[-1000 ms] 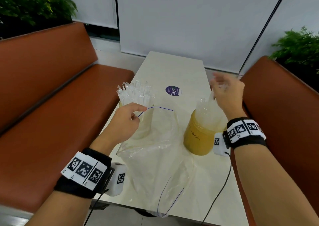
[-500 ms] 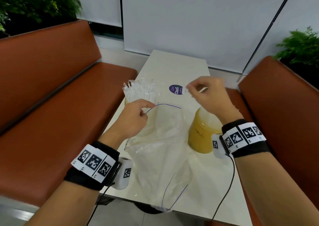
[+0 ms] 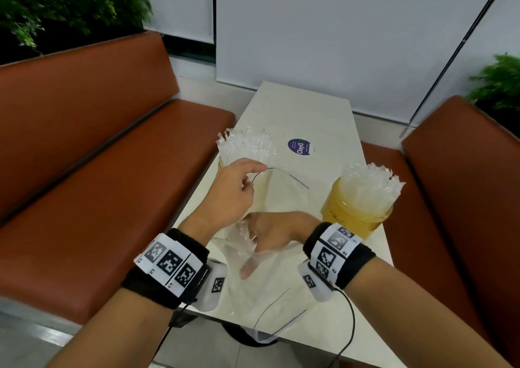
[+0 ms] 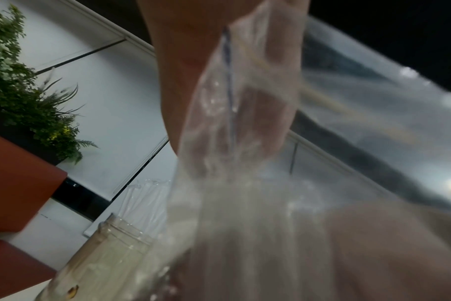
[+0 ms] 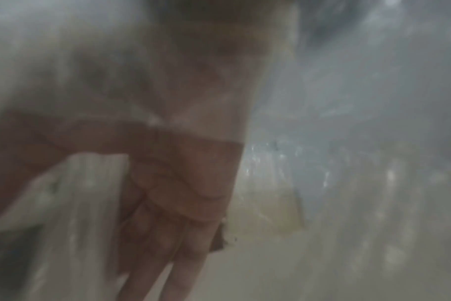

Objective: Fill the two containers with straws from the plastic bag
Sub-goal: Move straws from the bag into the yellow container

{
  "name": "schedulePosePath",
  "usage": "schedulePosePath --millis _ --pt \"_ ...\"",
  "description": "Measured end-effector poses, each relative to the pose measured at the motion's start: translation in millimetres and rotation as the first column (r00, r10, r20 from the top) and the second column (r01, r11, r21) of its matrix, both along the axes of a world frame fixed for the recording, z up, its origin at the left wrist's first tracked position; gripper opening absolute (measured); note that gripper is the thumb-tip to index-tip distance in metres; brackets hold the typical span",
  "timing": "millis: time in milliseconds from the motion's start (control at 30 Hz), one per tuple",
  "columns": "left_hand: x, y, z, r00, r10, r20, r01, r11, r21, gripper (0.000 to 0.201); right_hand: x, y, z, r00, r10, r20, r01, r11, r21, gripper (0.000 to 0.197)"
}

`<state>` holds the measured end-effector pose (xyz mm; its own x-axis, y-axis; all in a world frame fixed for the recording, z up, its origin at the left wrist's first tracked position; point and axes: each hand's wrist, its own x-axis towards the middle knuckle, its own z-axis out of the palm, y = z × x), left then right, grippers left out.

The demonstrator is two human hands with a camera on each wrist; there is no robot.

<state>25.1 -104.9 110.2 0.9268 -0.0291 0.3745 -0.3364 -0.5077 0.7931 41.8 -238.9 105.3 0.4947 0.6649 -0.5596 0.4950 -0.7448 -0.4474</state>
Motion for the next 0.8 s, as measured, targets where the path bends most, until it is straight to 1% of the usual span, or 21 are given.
schedulePosePath --millis 33,67,133,200,233,333,400,467,533,633,700,767,800 --pt "0 0 -1 1.000 0.012 0.005 -0.012 1.000 -0.009 0.048 -3 2 -7 1.000 0.014 0.021 -0.014 1.000 0.024 0.041" --pt "0 1 -1 1.000 0.021 0.010 -0.020 1.000 -0.015 0.048 -7 2 -13 0.999 0.021 0.030 -0.022 0.998 0.055 0.027" --pt "1 3 -1 0.999 0.030 0.016 -0.030 0.999 -0.012 0.049 -9 1 -19 1.000 -0.024 -0.007 0.024 0.996 0.085 0.026" --pt "1 6 -1 0.999 0.034 0.000 -0.034 0.999 0.000 0.051 -9 -1 -13 0.999 -0.013 -0.052 0.022 0.986 0.166 0.032" --pt "0 7 0 0.999 0.036 -0.012 -0.036 0.999 0.009 0.052 -8 -4 -7 0.997 0.002 -0.076 0.014 0.975 0.221 0.033" --pt "-1 12 5 0.997 0.050 -0.057 -0.050 0.999 -0.004 0.051 0 -17 9 0.991 -0.042 -0.128 0.087 0.924 0.372 0.022" --pt "-3 13 10 0.994 0.064 -0.087 -0.067 0.997 -0.037 0.049 6 -29 17 0.985 -0.094 -0.143 0.144 0.904 0.403 0.016" --pt "-4 12 16 0.993 0.063 -0.101 -0.071 0.995 -0.075 0.048 8 -39 25 0.983 -0.115 -0.140 0.164 0.893 0.419 0.012" --pt "-5 10 21 0.989 0.064 -0.135 -0.081 0.989 -0.127 0.047 8 -48 31 0.978 -0.150 -0.143 0.201 0.864 0.461 0.006" --pt "-6 9 21 0.980 0.073 -0.183 -0.100 0.985 -0.143 0.045 6 -57 42 0.958 -0.245 -0.152 0.287 0.779 0.558 0.013" --pt "-6 8 19 0.976 0.070 -0.204 -0.098 0.986 -0.131 0.045 1 -64 62 0.944 -0.310 -0.116 0.309 0.702 0.641 0.017" --pt "-6 8 18 0.974 0.070 -0.217 -0.099 0.987 -0.128 0.044 -2 -74 91 0.913 -0.397 -0.092 0.331 0.589 0.738 0.016" --pt "-6 7 17 0.973 0.071 -0.218 -0.099 0.987 -0.124 0.044 -2 -81 106 0.896 -0.430 -0.115 0.344 0.506 0.791 0.015"
